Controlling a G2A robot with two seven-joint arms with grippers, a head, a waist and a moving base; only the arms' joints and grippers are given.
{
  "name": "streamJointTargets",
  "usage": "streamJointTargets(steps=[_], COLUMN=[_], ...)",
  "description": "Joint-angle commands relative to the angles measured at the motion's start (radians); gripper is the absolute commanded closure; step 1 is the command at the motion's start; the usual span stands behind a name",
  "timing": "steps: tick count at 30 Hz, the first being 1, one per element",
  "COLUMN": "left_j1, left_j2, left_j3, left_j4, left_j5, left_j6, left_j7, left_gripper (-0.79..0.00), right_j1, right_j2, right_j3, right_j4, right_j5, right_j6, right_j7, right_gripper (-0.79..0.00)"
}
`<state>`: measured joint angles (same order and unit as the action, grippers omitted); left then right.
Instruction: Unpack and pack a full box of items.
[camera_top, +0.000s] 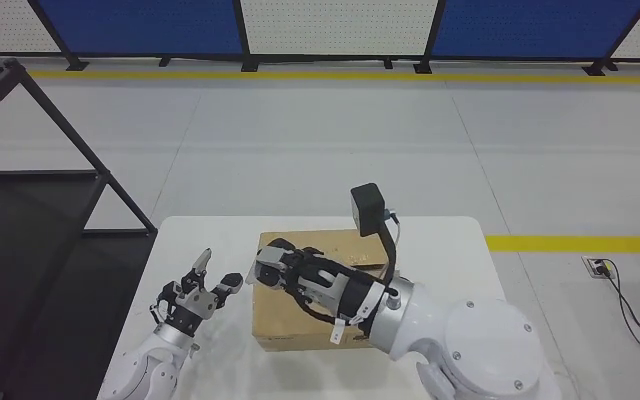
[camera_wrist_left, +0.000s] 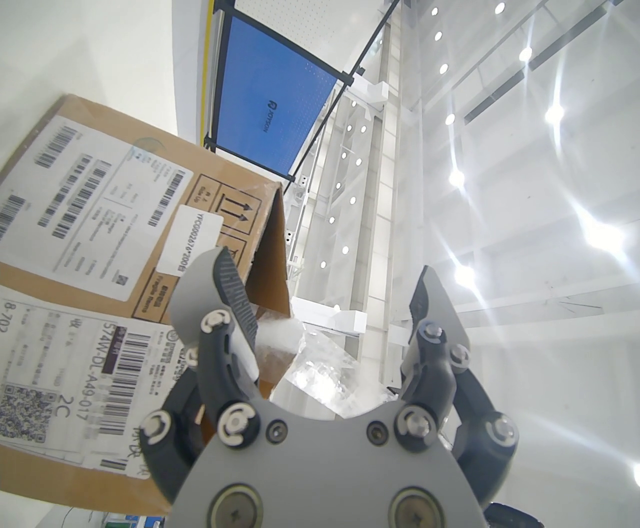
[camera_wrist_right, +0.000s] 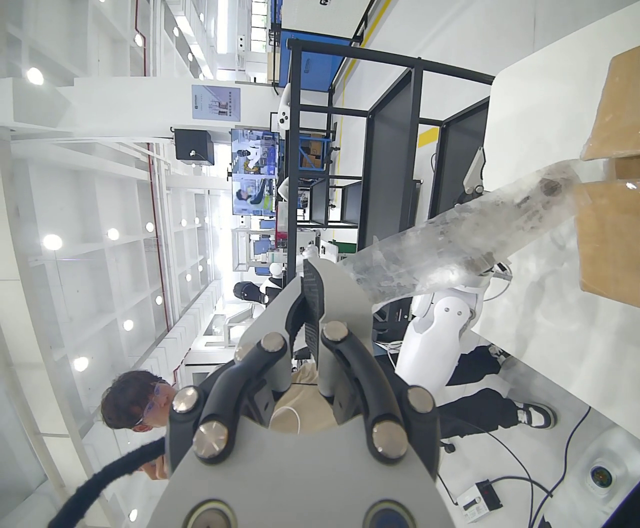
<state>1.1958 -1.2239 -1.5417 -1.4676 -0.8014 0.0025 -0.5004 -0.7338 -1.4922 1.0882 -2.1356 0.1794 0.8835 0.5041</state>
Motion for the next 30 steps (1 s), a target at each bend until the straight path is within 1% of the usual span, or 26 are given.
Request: streamJointTargets(steps=[1,10,13,17,23,30], left_j1=[0.002,0.011,0.017,0.02,0.026,0.023], left_j2=[0.0,0.0,-0.001,-0.001,-0.002,-0.005], left_j3=[-0.001,-0.017,-0.02,-0.02,-0.014,0.0], left_j4=[-0.005,-0.047,-0.062,-0.071,-0.089,-0.109], left_j5=[-0.003,-0.027,-0.034,-0.036,-0.043,-0.039], left_j6=[-0.004,-0.043,-0.053,-0.056,-0.059,-0.065], left_j7=[-0.002,-0.017,-0.023,-0.023,-0.036,-0.027], left_gripper=[-0.668,-0.671,-0.674,-0.68,-0.677,-0.683], right_j1=[0.001,-0.018,-0.021,-0.024,-0.009,-0.033], right_j2=[0.001,0.009,0.009,0.005,0.001,0.01], right_j3=[-0.001,0.02,0.031,0.055,0.071,0.08], right_j4=[0.002,0.003,0.018,0.036,0.06,0.007], right_j5=[0.004,0.032,0.039,0.086,0.151,0.154], right_j6=[0.003,0.003,-0.009,-0.021,-0.009,0.002], right_j7=[-0.003,-0.005,-0.035,-0.08,-0.114,-0.103], right_gripper=[0.0,0.0,0.0,0.0,0.0,0.0])
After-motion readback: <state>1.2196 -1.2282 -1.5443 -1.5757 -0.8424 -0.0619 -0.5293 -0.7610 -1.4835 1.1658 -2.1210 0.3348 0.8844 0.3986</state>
